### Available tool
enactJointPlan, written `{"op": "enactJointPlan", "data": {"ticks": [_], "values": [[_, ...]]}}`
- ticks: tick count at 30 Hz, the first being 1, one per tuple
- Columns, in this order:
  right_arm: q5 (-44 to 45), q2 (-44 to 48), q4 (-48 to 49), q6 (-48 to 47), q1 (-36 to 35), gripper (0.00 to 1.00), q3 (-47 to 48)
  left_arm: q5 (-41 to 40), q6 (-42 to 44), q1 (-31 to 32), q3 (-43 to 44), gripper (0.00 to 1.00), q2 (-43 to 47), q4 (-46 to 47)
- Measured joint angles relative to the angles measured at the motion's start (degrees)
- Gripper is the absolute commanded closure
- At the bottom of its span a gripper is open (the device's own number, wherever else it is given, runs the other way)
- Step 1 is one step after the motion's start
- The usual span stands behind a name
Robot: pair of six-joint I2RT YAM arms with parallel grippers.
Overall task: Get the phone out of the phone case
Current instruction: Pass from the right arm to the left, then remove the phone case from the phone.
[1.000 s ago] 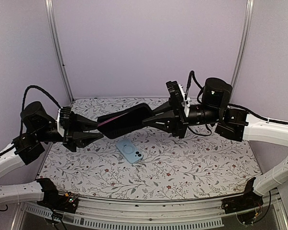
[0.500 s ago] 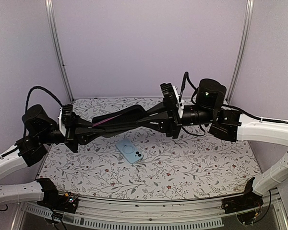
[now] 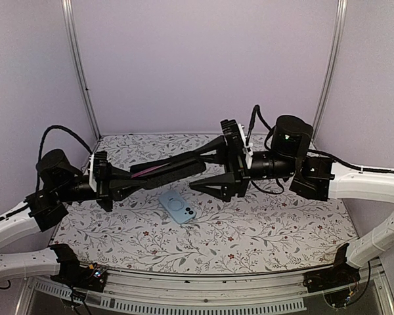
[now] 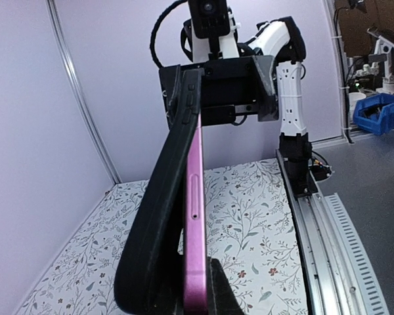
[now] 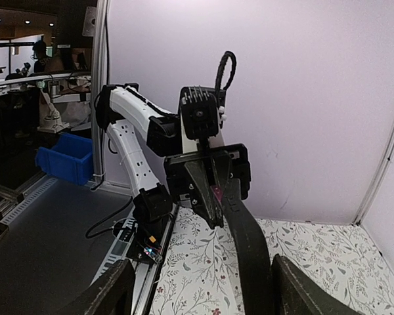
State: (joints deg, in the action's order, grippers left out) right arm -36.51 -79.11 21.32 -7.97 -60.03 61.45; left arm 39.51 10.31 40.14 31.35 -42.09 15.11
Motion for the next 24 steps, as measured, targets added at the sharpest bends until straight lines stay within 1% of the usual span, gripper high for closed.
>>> {"op": "enactJointPlan", "data": {"ticks": [5,10,15,19,24], "values": [[4.4,3.4,-6.8,-0.6,0.0,0.19,-1.3,-2.3,4.1,0.0,0.0,1.00,-0.5,-1.0],[9.0,5.9,-16.9,-0.8,0.0,0.15,-0.4,-3.1,8.4,0.0,-0.2,1.00,-2.0,-1.3],[11.6,6.3,-27.0,-0.2,0.0,0.13,3.2,-4.2,13.0,0.0,-0.1,1.00,-2.9,-2.7],[12.6,6.1,-33.0,-0.2,0.0,0.10,7.5,-4.7,18.8,0.1,0.8,1.00,-3.8,-5.5],[13.0,4.1,-35.6,0.7,0.0,0.03,14.4,-5.9,27.3,0.2,2.6,1.00,-4.7,-8.6]]}}
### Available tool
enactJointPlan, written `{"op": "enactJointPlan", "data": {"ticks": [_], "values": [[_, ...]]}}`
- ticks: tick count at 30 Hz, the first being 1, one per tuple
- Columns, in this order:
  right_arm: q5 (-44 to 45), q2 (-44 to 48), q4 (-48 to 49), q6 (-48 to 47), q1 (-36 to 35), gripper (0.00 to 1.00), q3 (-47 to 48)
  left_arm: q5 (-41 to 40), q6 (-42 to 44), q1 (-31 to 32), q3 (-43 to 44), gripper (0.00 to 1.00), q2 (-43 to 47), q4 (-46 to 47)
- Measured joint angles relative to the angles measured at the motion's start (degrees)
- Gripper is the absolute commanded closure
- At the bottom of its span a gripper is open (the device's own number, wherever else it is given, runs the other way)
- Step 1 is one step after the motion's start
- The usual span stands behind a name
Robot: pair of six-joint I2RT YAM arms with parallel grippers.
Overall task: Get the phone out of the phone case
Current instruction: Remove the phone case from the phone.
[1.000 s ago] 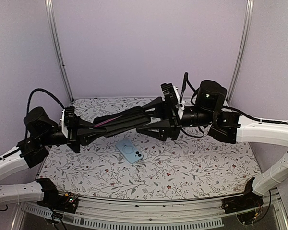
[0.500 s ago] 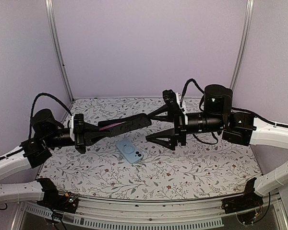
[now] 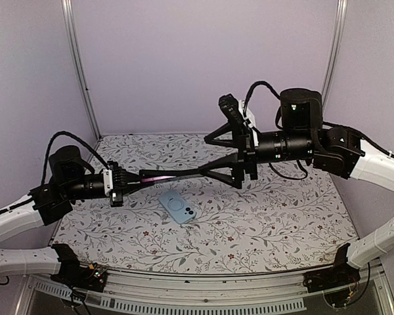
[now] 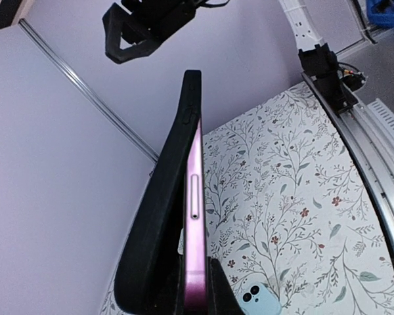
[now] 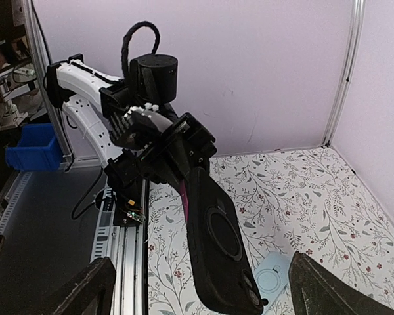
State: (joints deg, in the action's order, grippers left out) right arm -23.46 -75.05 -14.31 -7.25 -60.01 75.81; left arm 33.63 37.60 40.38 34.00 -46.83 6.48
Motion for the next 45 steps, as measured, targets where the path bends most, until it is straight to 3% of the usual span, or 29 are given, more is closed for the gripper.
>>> {"op": "enactJointPlan", "data": {"ticks": [10,26,39,45], "values": [[-0.1,-9.7,-10.1,5.3,0.0,0.01,14.4,3.2,18.8,0.4,0.0,1.00,-3.3,-2.3],[-6.4,-27.8,-25.7,12.0,0.0,0.01,30.9,6.9,30.4,2.5,-1.7,1.00,-4.7,-2.2],[-14.6,-32.7,-30.9,10.4,-0.9,0.01,31.8,4.0,35.6,5.3,-4.1,1.00,-4.3,-2.3],[-14.5,-34.9,-32.7,8.0,-2.5,0.01,31.8,2.4,37.9,7.0,-5.2,1.00,-3.0,-2.2]]}}
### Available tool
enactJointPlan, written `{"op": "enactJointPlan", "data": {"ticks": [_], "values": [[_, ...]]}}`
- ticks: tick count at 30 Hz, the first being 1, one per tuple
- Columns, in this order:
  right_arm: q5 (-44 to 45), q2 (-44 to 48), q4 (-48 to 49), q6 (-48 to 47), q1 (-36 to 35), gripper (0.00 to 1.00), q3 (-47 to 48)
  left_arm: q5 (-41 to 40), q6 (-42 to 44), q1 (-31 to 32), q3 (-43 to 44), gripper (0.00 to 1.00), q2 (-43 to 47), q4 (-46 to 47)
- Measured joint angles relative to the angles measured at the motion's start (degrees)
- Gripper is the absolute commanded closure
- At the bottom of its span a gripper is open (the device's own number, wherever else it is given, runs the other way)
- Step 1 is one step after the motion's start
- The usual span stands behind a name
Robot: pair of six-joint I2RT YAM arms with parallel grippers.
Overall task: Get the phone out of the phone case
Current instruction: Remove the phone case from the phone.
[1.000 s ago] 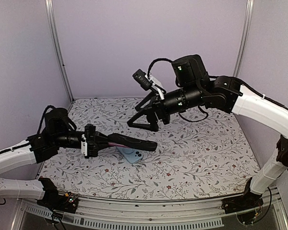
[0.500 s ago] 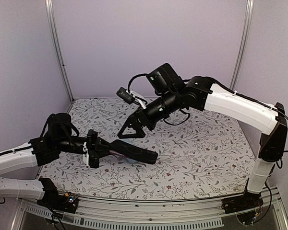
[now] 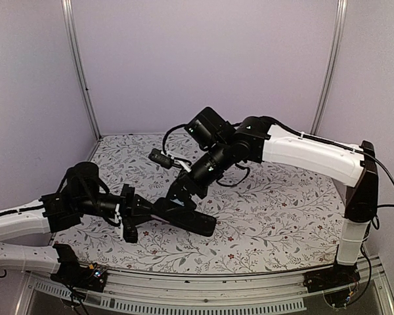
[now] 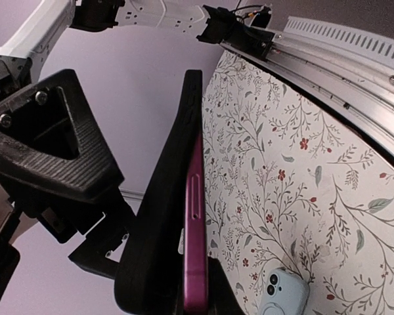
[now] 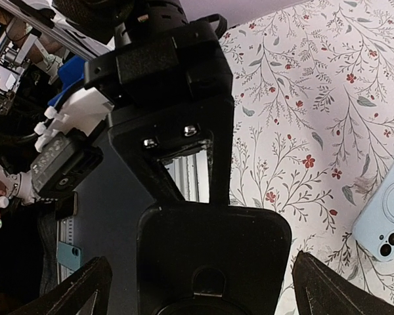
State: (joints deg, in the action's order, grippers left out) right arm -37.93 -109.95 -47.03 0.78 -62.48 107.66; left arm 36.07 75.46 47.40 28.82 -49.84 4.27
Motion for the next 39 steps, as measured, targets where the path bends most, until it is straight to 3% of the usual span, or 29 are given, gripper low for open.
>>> {"op": "enactJointPlan", "data": {"ticks": [19,23,32,39], "values": [[-0.9,-3.0,0.3,-2.2,-1.6,0.01,0.1,-2.3,2.5,2.0,-1.4,1.00,0.5,0.0],[-0.9,-3.1,0.3,-2.2,-1.7,0.05,0.1,-2.3,2.5,2.1,-1.4,1.00,0.3,0.1],[0.4,-3.1,0.3,-2.1,-1.7,0.24,0.1,-2.2,2.5,2.3,-1.4,1.00,0.1,0.2],[1.0,-3.1,0.2,-2.1,-1.8,0.25,0.1,-2.3,2.4,2.4,-1.4,1.00,-0.2,0.2]]}}
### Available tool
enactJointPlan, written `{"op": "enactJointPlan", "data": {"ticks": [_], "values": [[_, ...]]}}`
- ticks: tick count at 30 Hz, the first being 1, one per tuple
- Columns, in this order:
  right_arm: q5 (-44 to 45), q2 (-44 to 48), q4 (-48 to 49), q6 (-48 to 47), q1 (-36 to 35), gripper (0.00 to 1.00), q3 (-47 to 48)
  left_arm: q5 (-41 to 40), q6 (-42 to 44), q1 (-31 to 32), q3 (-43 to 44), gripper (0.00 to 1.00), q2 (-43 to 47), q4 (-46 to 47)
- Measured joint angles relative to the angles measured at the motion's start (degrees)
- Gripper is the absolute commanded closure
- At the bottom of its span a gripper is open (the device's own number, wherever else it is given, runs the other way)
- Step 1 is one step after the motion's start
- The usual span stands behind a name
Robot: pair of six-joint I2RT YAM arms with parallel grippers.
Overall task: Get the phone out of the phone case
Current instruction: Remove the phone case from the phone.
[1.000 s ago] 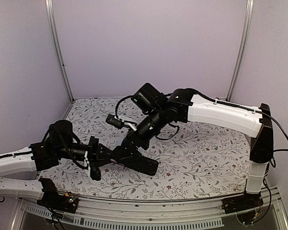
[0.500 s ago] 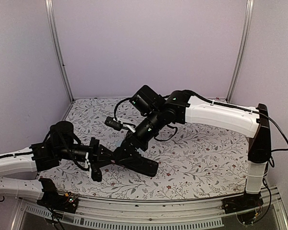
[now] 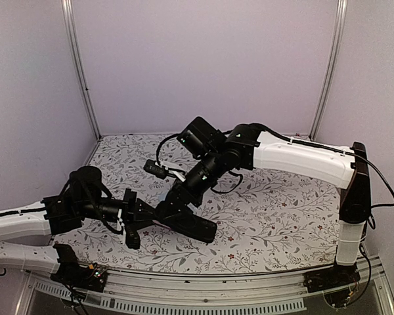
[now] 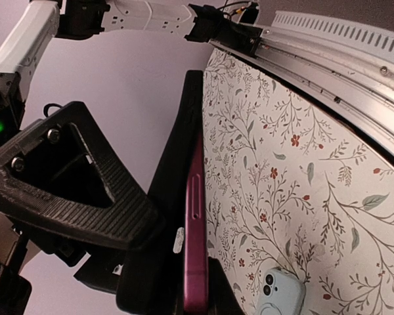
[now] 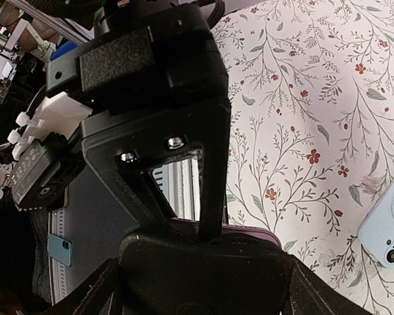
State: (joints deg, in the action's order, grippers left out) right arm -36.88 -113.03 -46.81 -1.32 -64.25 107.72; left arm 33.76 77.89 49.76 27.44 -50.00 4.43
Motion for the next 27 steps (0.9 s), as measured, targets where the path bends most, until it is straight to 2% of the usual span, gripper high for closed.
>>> {"op": "enactJointPlan", "data": {"ticks": [12,17,27], "values": [[2.6,0.6,0.0,-1.1,-0.7,0.18,-0.5,-0.2,-0.6,0.0,-0.3,1.00,-0.3,0.0],[5.4,2.4,1.4,-1.2,-1.0,0.02,-2.1,-0.9,-1.6,0.0,-0.8,1.00,-0.3,0.7],[12.9,6.9,4.2,-0.4,-1.1,0.01,-2.8,-1.9,-5.0,-0.2,-2.2,1.00,-0.3,1.4]]}}
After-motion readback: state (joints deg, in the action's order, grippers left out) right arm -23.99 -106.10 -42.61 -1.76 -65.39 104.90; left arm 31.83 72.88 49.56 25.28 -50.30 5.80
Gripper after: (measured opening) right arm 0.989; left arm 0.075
